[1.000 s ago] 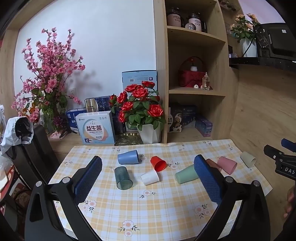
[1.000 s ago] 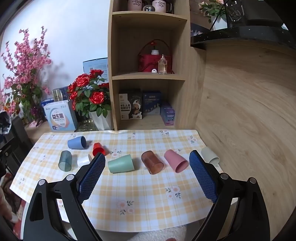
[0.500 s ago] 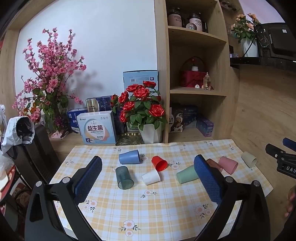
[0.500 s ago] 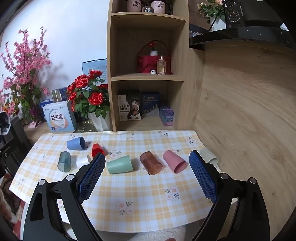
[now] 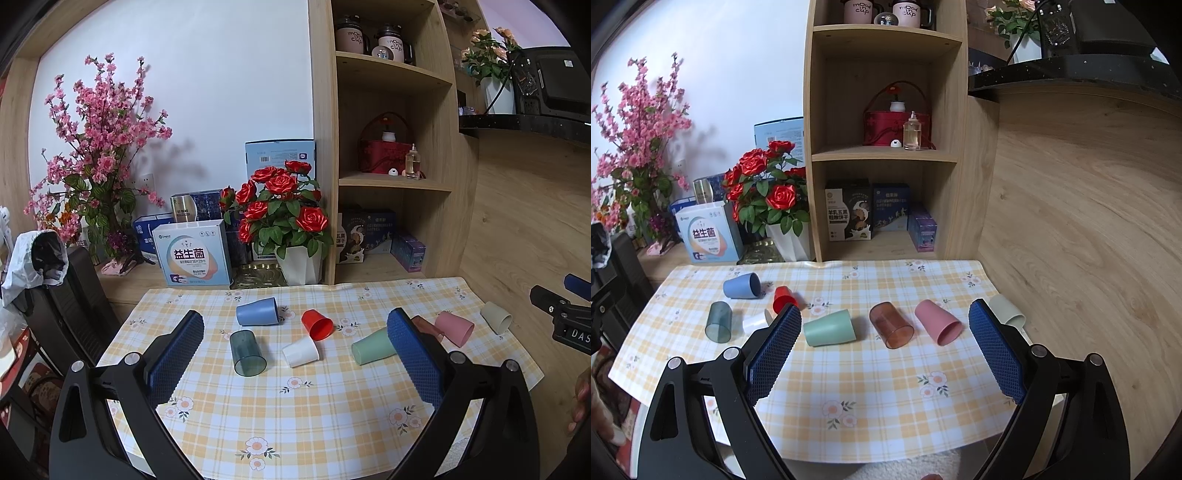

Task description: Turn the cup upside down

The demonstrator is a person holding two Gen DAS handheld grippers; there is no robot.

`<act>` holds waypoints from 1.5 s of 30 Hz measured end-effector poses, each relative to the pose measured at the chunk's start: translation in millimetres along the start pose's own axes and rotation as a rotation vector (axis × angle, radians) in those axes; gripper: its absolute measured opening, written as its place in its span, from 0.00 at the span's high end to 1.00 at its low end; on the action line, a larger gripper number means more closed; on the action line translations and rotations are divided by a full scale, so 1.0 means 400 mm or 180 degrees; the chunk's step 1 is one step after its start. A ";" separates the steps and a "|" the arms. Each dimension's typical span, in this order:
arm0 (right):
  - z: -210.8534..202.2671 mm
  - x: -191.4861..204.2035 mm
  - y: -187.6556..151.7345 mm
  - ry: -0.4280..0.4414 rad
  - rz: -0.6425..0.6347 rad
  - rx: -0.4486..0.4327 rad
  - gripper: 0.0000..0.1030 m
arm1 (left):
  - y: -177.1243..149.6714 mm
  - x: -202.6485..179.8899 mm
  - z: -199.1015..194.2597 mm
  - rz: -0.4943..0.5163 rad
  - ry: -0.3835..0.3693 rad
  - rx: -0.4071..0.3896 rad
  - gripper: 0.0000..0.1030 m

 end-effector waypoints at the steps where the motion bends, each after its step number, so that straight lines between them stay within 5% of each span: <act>1: 0.000 -0.001 0.000 -0.0001 0.0000 0.0001 0.13 | 0.001 0.000 0.000 -0.0001 0.0005 -0.0002 0.06; 45: 0.005 -0.016 -0.003 -0.0018 0.0003 0.0022 0.13 | -0.016 0.010 -0.007 -0.0056 -0.0002 0.0027 0.06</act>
Point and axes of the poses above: each gripper's, at about its wrist camera, not at the fingertips, and z roughly the way its jaws point, x to its left, y to its top, the point moved 5 cm from there along z, roughly the way its jaws point, and after that the axes turned 14 degrees about -x, right-handed, at the moved point
